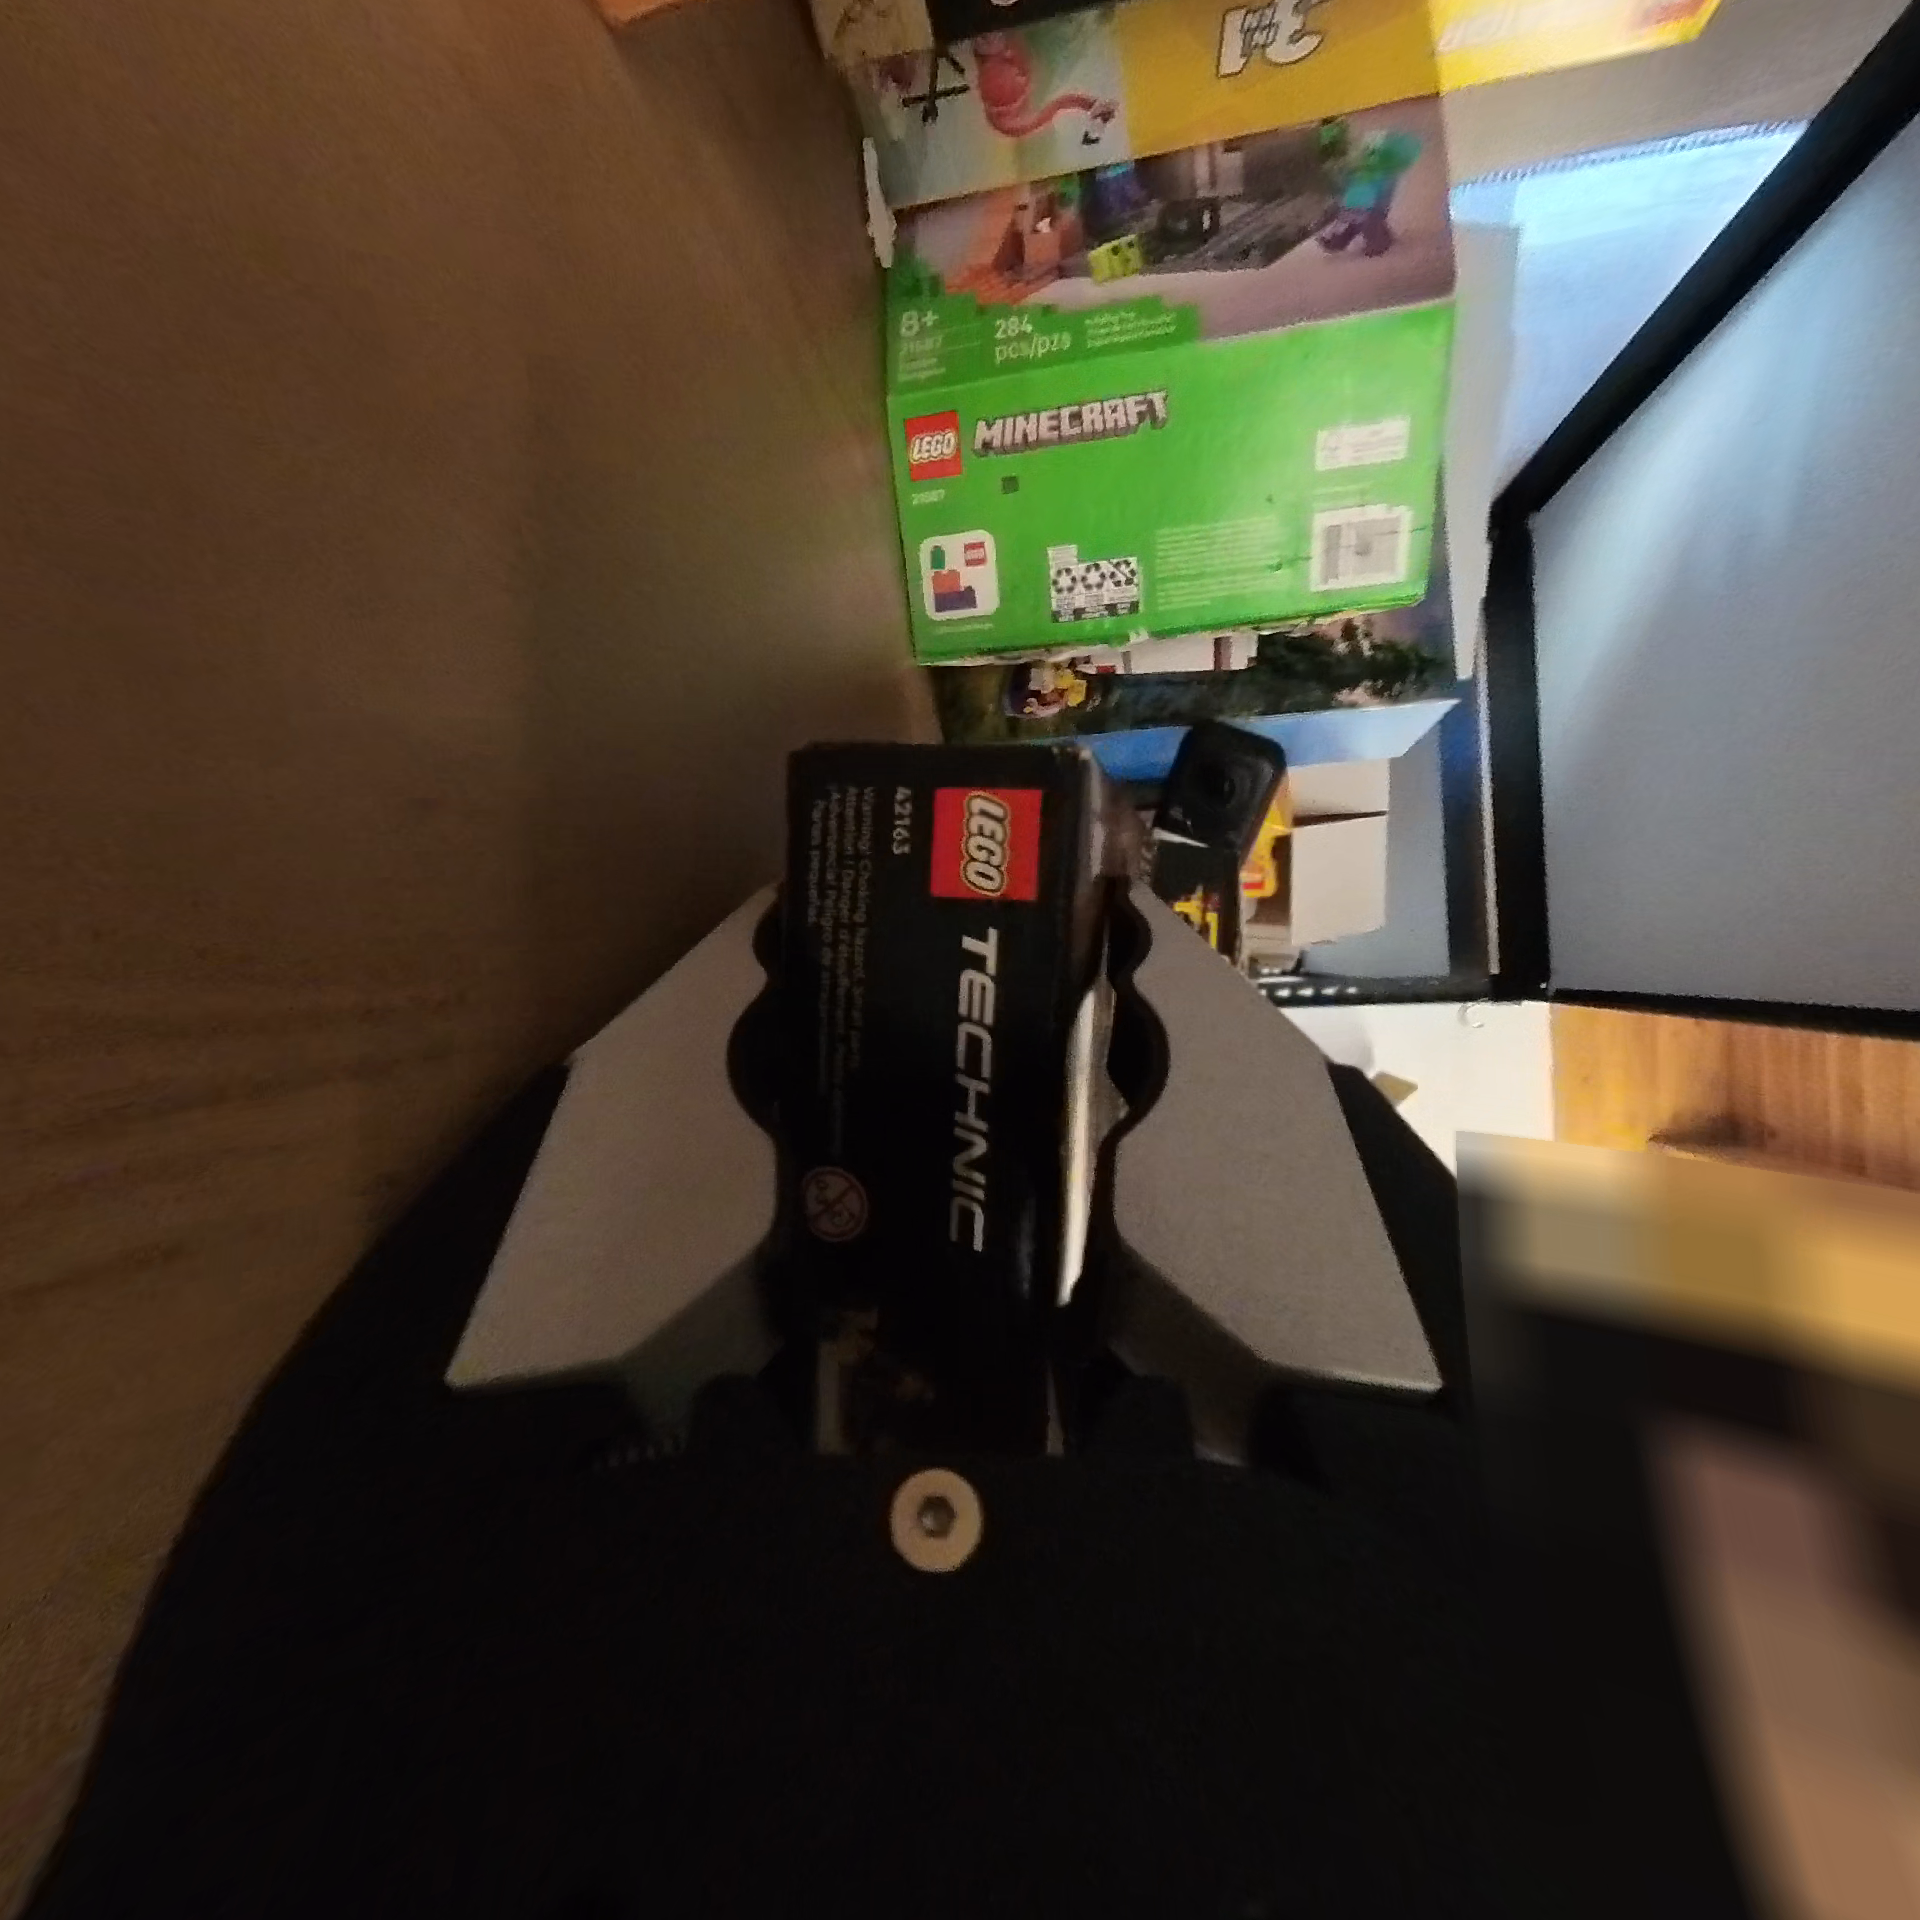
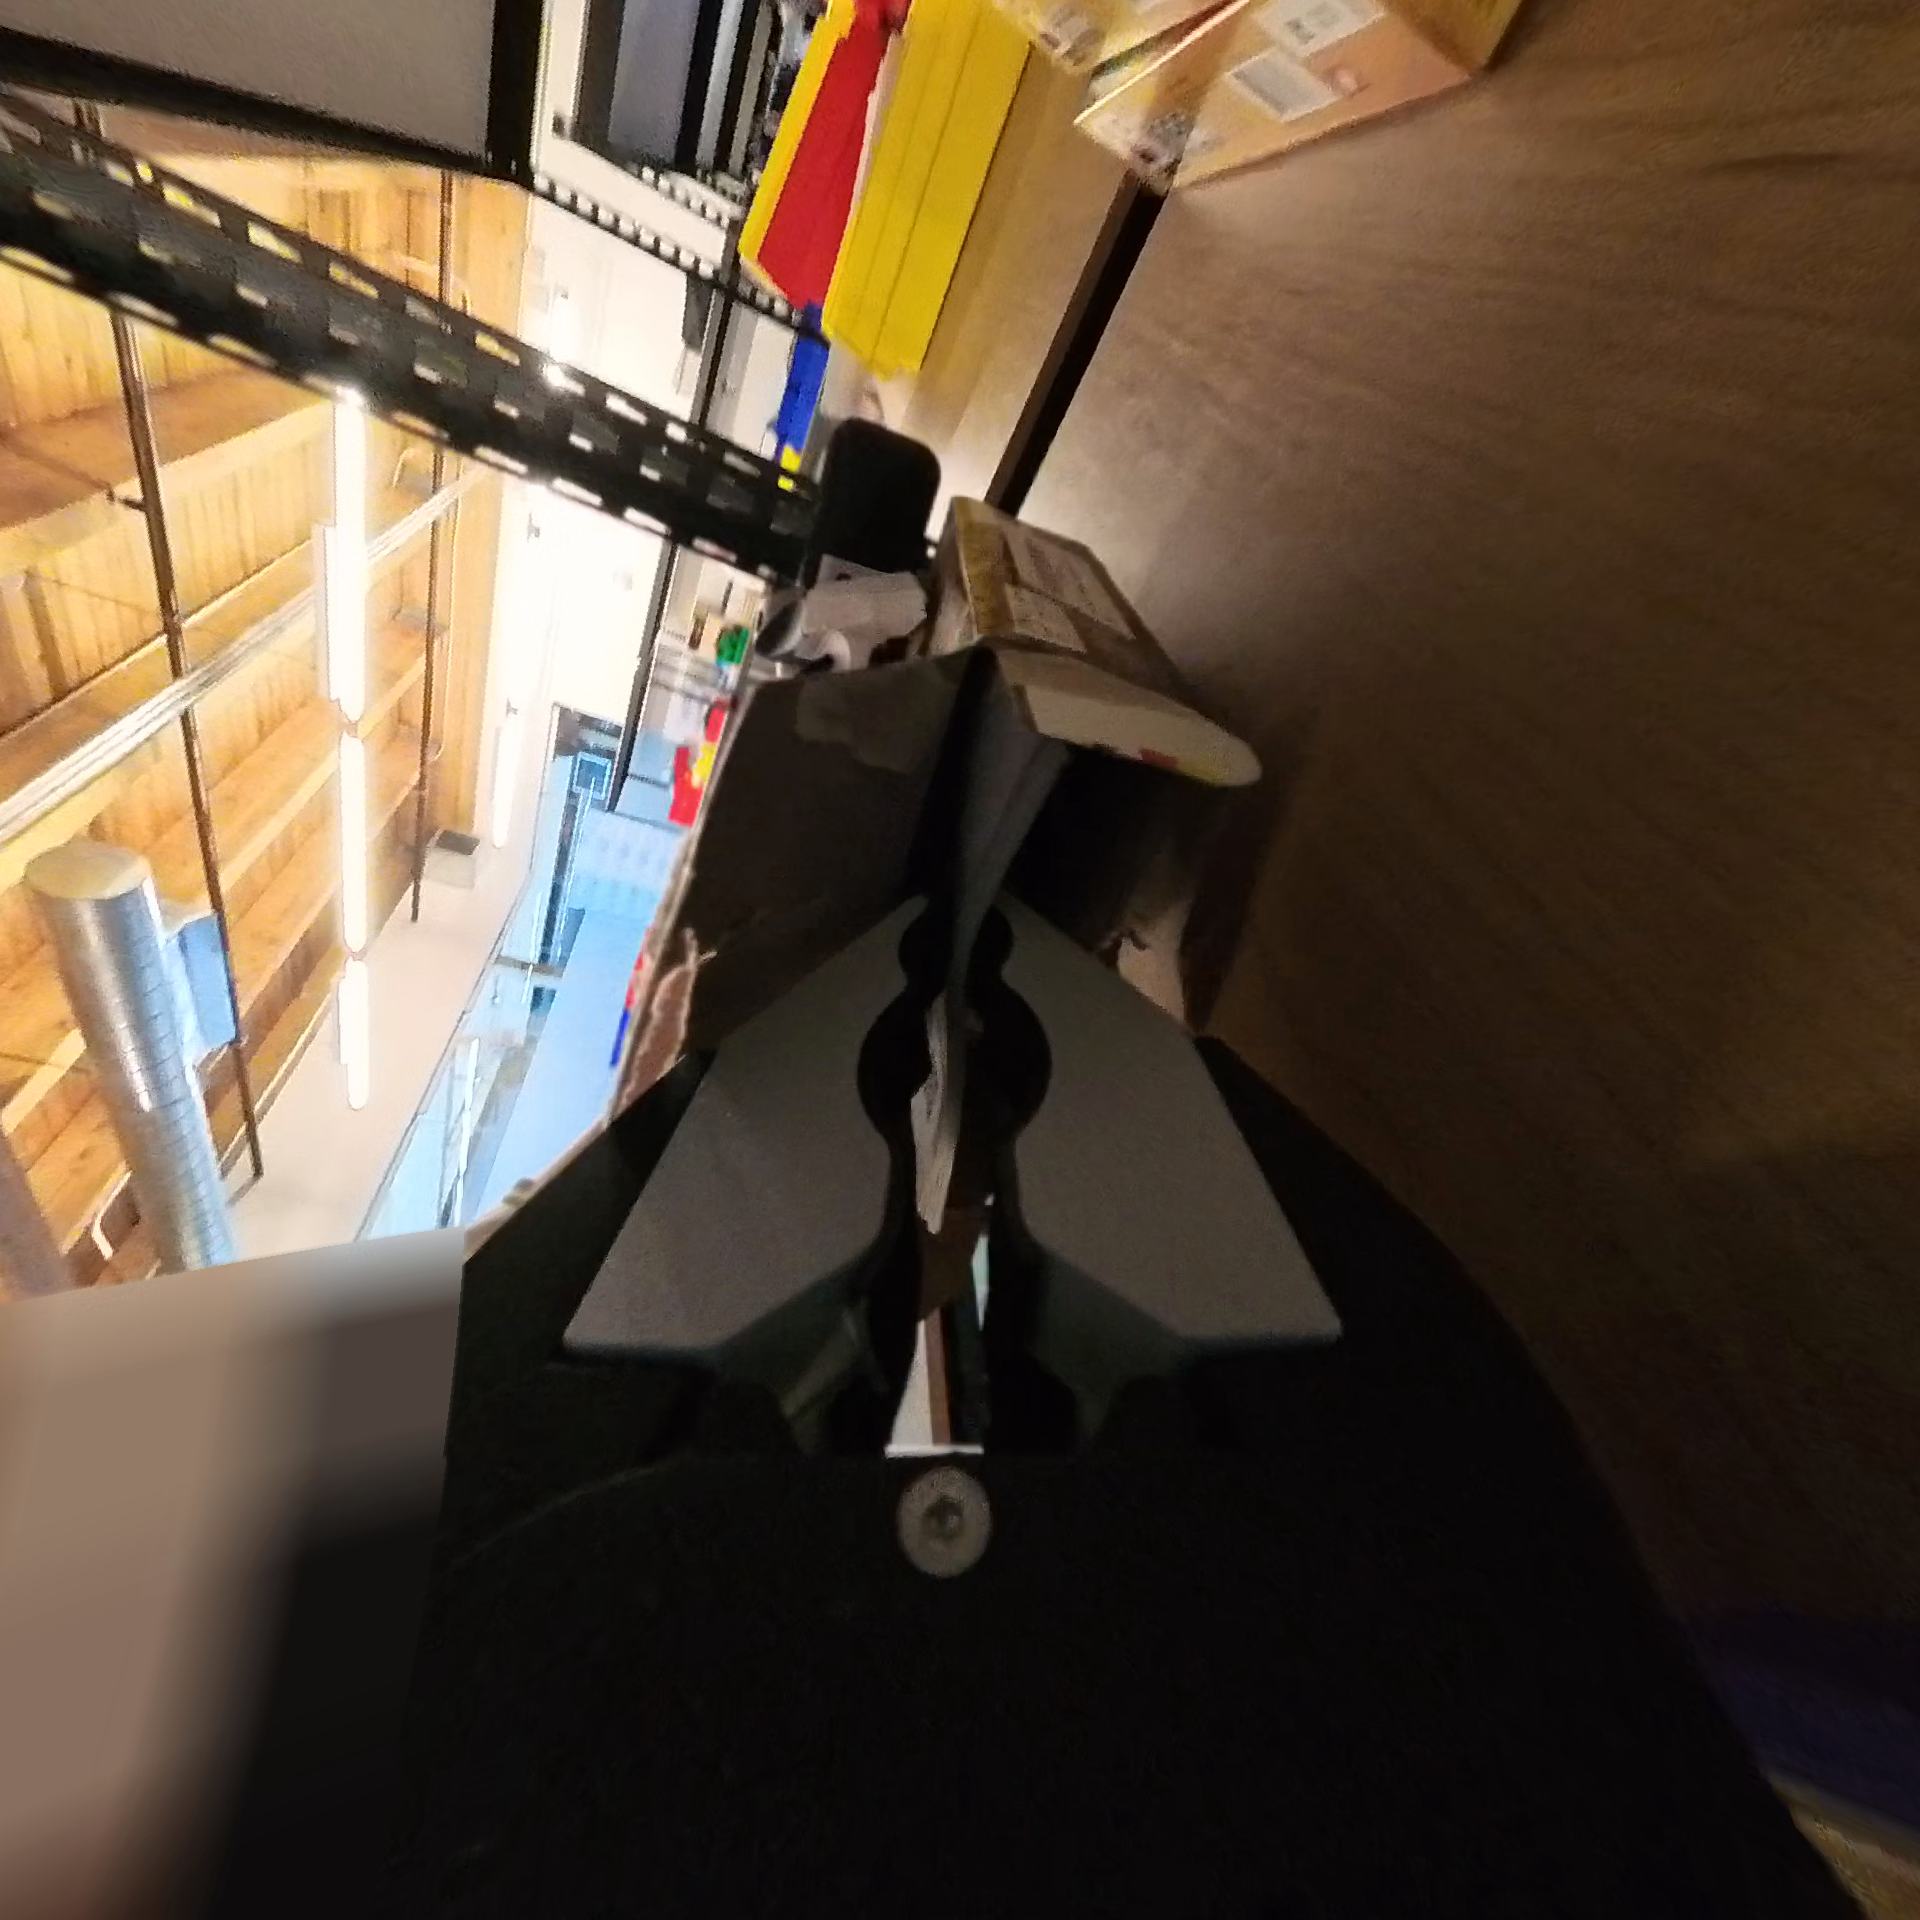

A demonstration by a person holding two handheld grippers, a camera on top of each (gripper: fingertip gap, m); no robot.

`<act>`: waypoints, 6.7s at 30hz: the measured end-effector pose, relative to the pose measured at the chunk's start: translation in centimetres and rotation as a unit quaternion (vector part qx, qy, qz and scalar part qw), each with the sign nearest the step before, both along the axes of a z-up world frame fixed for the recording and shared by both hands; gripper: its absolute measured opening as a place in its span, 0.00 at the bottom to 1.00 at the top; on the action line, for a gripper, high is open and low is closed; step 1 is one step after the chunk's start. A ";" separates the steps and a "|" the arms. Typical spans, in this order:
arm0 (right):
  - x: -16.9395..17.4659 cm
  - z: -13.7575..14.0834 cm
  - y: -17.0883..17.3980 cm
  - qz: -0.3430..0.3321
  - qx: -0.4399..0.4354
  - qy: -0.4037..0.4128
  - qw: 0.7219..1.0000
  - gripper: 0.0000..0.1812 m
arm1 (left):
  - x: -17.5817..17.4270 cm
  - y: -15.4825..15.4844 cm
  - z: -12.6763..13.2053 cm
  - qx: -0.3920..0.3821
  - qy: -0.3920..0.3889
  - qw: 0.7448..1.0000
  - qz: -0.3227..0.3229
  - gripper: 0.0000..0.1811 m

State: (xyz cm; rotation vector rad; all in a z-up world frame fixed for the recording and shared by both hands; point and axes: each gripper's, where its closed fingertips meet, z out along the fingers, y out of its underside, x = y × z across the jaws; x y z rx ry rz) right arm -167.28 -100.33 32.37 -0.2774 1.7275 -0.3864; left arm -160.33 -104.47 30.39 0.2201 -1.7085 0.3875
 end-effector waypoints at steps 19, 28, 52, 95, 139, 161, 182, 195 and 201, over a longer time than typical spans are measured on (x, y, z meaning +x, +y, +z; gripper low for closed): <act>-2.2 -1.8 -2.5 -0.143 0.052 0.025 0.988 0.00 | 1.3 -5.1 -0.1 -0.206 -0.245 0.946 -0.053 0.39; -1.9 -1.1 -2.6 -0.167 0.056 0.014 0.984 0.00 | -6.8 6.1 4.5 -0.528 -0.415 0.732 -0.110 0.35; -0.5 0.4 -3.1 -0.140 0.015 0.016 0.990 0.01 | -8.0 6.2 3.6 -0.468 -0.511 0.721 -0.015 0.14; 0.4 3.1 -2.6 -0.274 0.096 -0.260 0.921 0.00 | -6.3 4.8 7.8 -0.417 -0.259 0.870 0.053 0.00; 3.8 -0.3 -3.1 -0.222 0.099 -0.117 0.963 0.01 | -6.4 5.8 5.0 -0.475 -0.302 0.827 -0.003 0.00; 2.0 0.3 -1.9 -0.156 0.044 -0.098 0.982 0.00 | -5.8 4.9 6.0 -0.471 -0.260 0.843 -0.002 0.00; 3.5 5.1 -1.5 -0.112 -0.059 -0.045 0.991 0.09 | -4.0 4.4 10.0 -0.439 -0.180 0.880 0.020 0.00; 1.6 12.3 0.6 -0.001 -0.308 0.145 0.940 0.04 | -1.8 1.8 11.0 -0.316 -0.014 0.948 -0.025 0.00; 0.1 14.0 -2.2 -0.071 -0.552 0.231 0.798 0.00 | -1.1 0.3 10.7 -0.318 -0.012 0.946 -0.065 0.00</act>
